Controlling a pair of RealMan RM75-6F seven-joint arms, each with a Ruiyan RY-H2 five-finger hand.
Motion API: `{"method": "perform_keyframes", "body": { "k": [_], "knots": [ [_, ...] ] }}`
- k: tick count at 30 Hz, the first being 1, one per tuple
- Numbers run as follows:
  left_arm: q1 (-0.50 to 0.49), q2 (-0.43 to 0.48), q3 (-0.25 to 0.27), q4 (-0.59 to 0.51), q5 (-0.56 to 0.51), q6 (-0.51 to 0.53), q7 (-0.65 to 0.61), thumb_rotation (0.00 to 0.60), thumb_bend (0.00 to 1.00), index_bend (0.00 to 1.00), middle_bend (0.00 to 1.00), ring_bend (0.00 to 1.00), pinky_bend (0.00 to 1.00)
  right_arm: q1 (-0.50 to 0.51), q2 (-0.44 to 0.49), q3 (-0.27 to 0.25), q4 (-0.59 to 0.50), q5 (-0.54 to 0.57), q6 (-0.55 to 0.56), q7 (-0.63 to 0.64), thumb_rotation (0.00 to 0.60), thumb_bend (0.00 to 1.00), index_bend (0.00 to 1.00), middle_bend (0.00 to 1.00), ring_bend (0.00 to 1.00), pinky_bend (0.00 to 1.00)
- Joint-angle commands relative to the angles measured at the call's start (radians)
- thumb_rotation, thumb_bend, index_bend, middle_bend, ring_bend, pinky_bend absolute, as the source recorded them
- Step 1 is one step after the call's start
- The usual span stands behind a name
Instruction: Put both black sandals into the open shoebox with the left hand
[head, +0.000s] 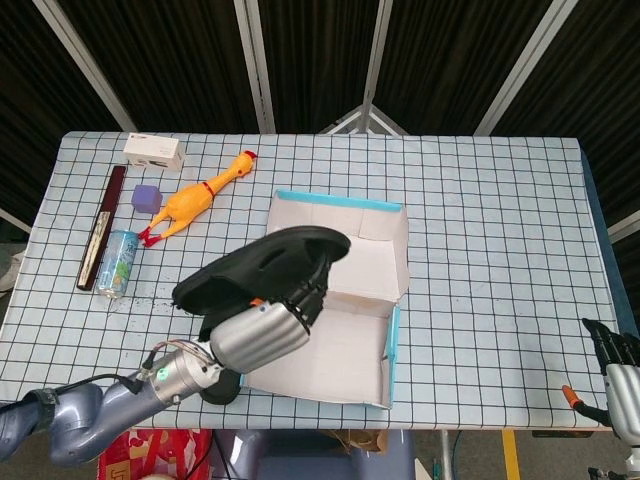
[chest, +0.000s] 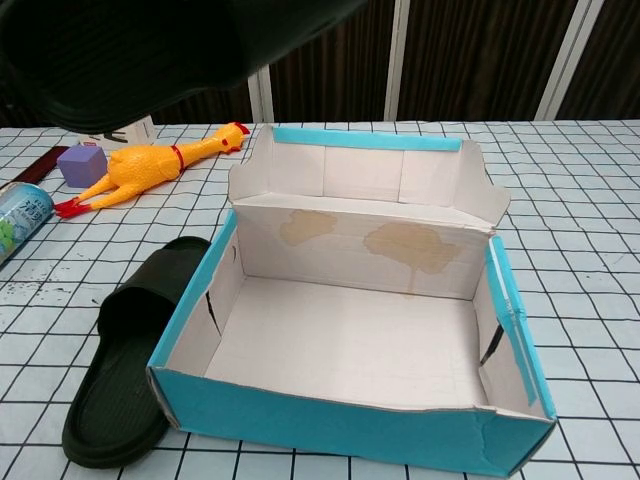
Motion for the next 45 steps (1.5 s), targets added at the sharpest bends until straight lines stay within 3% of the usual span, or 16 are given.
{"method": "perform_keyframes", "body": {
  "k": [1,8,17,27,36,45],
  "knots": [
    [-0.075,-0.063,0.022,0.106,0.153,-0.067,-0.096,0.600,0.48,0.48,0.63,0.20,0.13,-0.001,0.002,0.002,0.003,0.005,0.000,0.007,0.600,0.25,0.08,0.12,0.14,0.09],
    [-0.135,-0.089,0.046,0.221,0.323,-0.091,-0.256,0.600,0.48,0.49,0.64,0.20,0.13,-0.001,0.003,0.001,0.004,0.005,0.001,0.012,0.600,0.25,0.08,0.12,0.14,0.09],
    [-0.185,-0.136,0.064,0.318,0.407,-0.157,-0.341,0.600,0.48,0.49,0.64,0.20,0.14,-0.002,0.004,0.001,0.002,0.009,0.000,0.012,0.600,0.25,0.08,0.12,0.14,0.09],
    [-0.238,-0.171,0.035,0.434,0.464,-0.176,-0.404,0.600,0.48,0.49,0.64,0.20,0.14,0.002,0.007,0.002,0.002,0.018,-0.011,0.016,0.600,0.25,0.08,0.12,0.14,0.09],
    [-0.250,-0.211,0.040,0.529,0.484,-0.210,-0.404,0.600,0.48,0.49,0.64,0.21,0.15,0.004,0.010,0.002,0.002,0.022,-0.018,0.023,0.600,0.25,0.08,0.12,0.14,0.09],
    [-0.165,-0.287,0.039,0.544,0.382,-0.213,-0.374,0.600,0.48,0.49,0.65,0.22,0.15,0.004,0.012,0.003,0.004,0.025,-0.020,0.029,0.600,0.25,0.08,0.12,0.14,0.09]
  ]
}}
